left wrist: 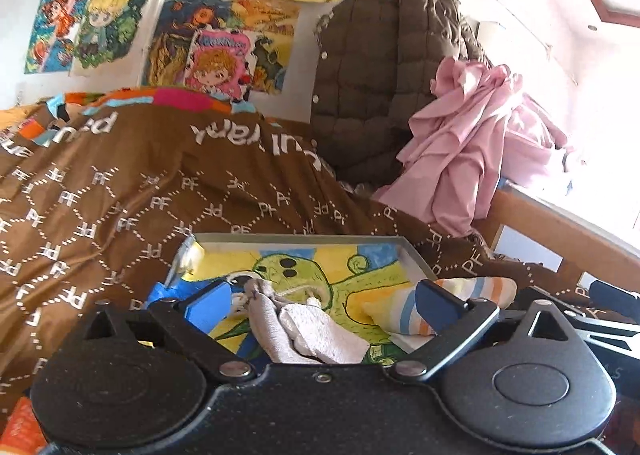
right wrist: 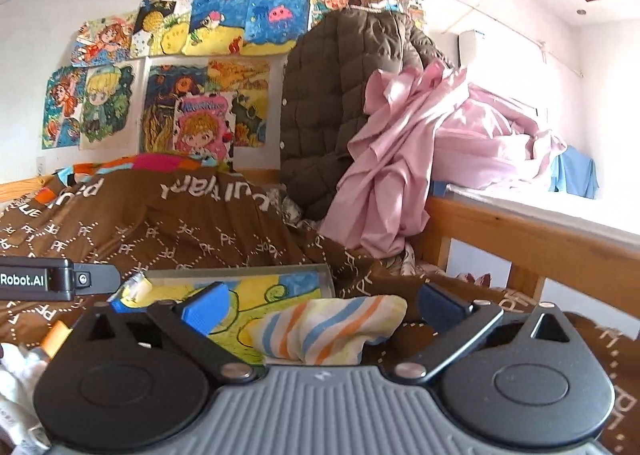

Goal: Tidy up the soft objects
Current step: 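Lower the towel and sock into the tray and open both grippers, then move both open grippers back over the pile of soft items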

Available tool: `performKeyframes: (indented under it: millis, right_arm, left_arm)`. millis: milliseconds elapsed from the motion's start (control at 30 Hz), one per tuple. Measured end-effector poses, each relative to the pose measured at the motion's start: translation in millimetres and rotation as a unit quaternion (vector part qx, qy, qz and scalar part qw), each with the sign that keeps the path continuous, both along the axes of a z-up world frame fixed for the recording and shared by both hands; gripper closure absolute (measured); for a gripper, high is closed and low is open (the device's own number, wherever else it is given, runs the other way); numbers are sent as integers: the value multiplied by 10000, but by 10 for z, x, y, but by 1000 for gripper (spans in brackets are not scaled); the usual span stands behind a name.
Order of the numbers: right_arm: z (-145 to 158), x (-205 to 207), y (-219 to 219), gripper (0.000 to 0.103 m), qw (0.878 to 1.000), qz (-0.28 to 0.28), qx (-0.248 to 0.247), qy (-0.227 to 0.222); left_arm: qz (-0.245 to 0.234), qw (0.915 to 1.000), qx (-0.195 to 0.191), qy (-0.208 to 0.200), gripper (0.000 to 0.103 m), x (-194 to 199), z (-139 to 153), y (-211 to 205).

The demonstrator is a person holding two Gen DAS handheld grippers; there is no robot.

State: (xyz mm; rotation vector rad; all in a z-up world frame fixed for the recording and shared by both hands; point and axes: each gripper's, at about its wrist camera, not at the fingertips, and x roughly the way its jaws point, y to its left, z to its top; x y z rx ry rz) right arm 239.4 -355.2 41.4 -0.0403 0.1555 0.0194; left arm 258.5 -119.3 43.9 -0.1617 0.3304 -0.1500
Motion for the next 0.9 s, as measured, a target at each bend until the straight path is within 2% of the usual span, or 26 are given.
performKeyframes:
  millis: [367, 900]
  right_arm:
    - [204, -512, 111, 0, 9998, 96, -16, -162]
    - [23, -1205, 512, 0, 9984, 449, -331, 39]
  left_arm:
    - [244, 9990, 294, -222, 1, -680, 79, 185]
    - [467, 9980, 430, 3, 1, -1378, -101, 497]
